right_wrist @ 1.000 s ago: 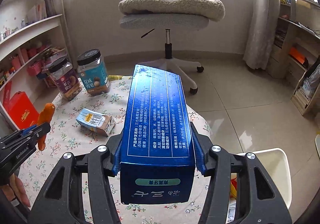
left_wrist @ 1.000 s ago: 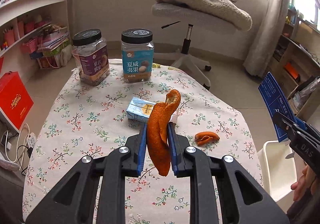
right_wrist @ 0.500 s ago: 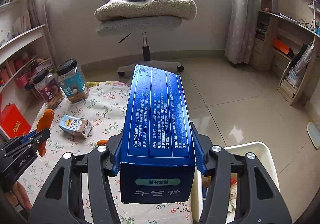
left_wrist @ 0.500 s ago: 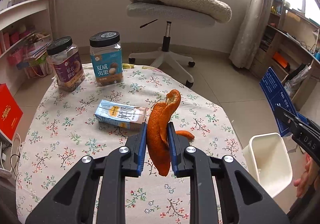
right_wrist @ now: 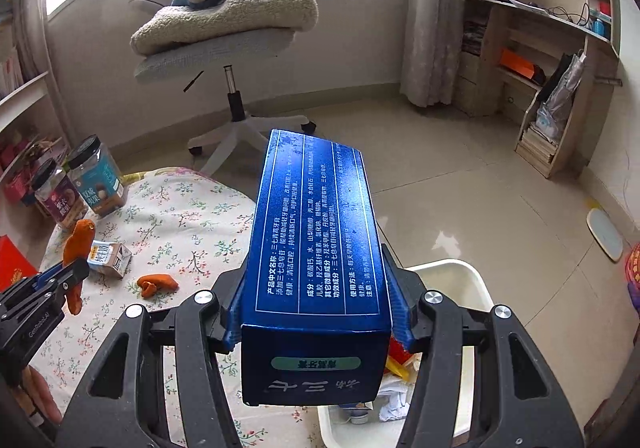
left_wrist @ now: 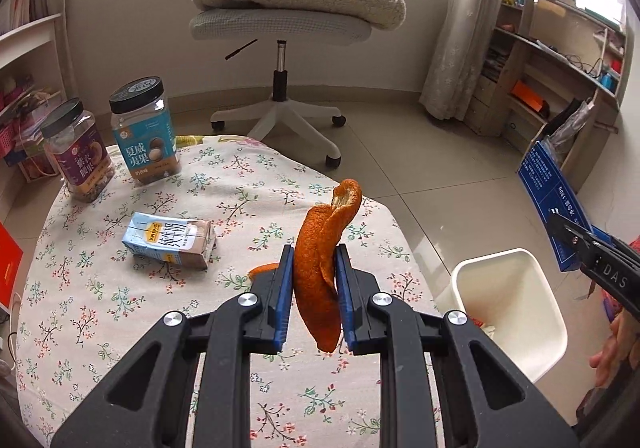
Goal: Collect trash
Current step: 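Carry the long blue box and orange peel to the white bin and release both, then move both tools back over the table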
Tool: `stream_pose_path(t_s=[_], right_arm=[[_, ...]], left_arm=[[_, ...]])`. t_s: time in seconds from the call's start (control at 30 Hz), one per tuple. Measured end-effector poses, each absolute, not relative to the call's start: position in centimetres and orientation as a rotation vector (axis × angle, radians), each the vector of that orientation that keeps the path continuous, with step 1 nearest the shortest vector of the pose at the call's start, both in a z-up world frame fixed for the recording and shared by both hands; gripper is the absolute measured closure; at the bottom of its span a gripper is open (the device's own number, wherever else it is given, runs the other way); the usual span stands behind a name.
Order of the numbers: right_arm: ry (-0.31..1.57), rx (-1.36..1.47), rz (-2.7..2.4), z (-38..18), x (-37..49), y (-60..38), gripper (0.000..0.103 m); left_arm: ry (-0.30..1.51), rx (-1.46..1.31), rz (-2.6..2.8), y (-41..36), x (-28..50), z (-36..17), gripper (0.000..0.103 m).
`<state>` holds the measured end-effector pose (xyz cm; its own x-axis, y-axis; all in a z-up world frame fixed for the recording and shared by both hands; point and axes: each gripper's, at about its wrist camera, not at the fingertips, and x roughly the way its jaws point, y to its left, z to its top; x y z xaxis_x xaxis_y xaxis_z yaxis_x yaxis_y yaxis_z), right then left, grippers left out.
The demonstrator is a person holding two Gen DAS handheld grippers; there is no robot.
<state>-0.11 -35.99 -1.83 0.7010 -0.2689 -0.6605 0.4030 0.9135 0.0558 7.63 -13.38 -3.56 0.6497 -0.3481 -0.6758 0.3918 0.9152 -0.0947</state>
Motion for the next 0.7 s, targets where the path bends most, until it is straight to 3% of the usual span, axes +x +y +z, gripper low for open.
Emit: stream_pose_path(t_s=[0.47,0.6,0.7], right_arm=[[0.700,0.297,-0.506,-2.4,-4.7,-42.7,0.049],[0.674,0.326,-0.577,-2.3,-6.6,-44.6,0.033],[0.656,0.363,-0.627,-2.3,-8.1,-46.4,0.028]], left_arm=[[0.739,0.127,-0.593,-22.6,4.7,-3.1,0.082],[0.739,0.139,-0.653,-25.7,3.5,-3.1,0.082],[0.756,0.136,-0.703,-27.9,2.6,-3.2,0.082]])
